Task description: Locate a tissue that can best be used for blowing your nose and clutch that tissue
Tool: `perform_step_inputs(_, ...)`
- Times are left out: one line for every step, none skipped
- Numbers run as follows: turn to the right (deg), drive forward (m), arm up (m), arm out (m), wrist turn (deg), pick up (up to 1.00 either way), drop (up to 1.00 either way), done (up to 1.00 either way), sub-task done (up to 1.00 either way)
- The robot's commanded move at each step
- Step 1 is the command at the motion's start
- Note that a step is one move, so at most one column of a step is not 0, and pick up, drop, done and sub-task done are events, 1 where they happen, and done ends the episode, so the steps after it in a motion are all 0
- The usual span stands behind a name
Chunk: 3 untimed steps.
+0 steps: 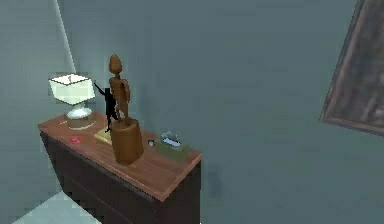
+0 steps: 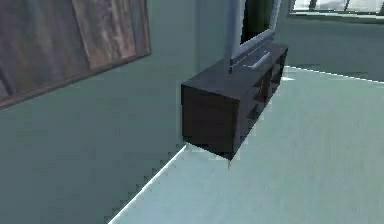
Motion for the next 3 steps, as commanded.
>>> perform_step_inputs(-24.0,0.0,0.0,0.0,0.0,0.0,0.0,0.0,0.0)
perform_step_inputs(0.0,0.1,0.0,0.0,0.0,0.0,0.0,0.0,0.0)
perform_step_inputs(-45.0,0.0,0.0,0.0,0.0,0.0,0.0,0.0,0.0)
